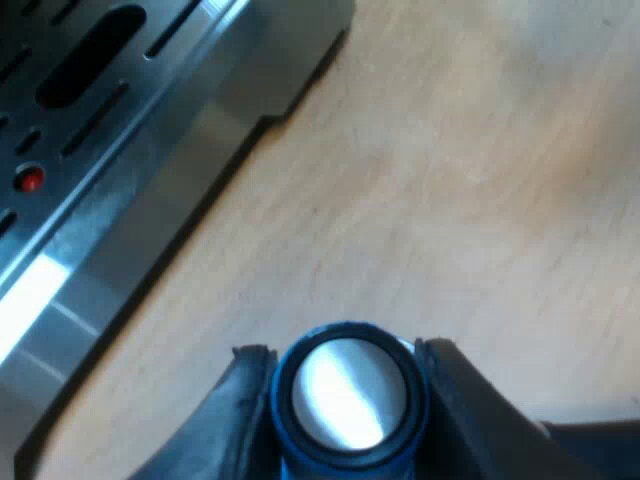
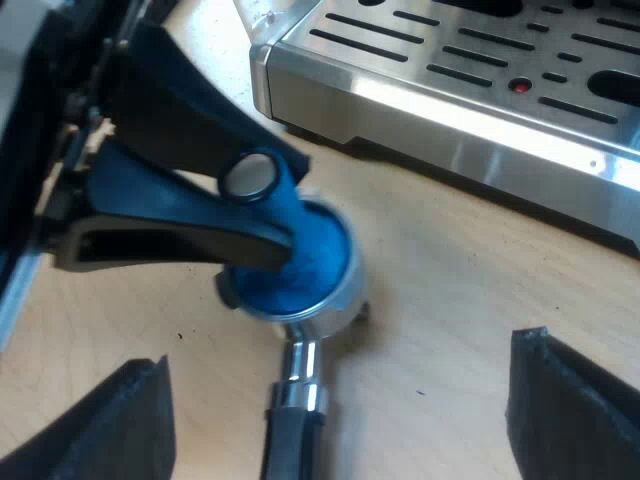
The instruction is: Grind coffee beans and then tamp
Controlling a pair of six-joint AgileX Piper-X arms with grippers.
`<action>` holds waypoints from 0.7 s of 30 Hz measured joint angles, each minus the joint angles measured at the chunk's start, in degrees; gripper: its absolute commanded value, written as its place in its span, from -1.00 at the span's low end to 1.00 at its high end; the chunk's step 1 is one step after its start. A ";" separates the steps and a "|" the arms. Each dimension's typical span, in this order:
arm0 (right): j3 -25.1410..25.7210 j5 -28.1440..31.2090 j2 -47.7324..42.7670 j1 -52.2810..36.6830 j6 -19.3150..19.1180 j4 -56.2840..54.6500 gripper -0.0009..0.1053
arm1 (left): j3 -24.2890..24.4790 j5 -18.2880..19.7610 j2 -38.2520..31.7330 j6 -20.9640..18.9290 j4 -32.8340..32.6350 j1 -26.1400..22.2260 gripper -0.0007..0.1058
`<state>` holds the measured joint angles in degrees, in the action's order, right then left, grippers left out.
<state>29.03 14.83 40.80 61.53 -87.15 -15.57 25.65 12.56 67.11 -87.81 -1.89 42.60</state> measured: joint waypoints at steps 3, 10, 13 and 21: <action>0.00 0.00 0.00 0.00 0.00 0.00 0.33 | 0.45 0.00 -3.60 -0.11 -2.31 0.00 -0.97; 0.00 0.00 0.00 0.00 0.00 0.00 0.33 | 1.83 0.00 -10.56 -0.11 -2.33 0.00 -0.97; 0.00 0.00 0.00 0.00 0.00 0.00 0.33 | 2.39 -0.10 -13.58 -0.11 -2.33 0.00 -0.97; 0.00 0.00 0.00 0.00 0.00 1.03 0.33 | 2.89 -5.65 -21.01 -0.11 -5.42 0.00 -0.97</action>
<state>29.03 14.83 40.80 61.53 -87.15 -14.55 28.54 6.91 46.09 -87.92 -7.31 42.60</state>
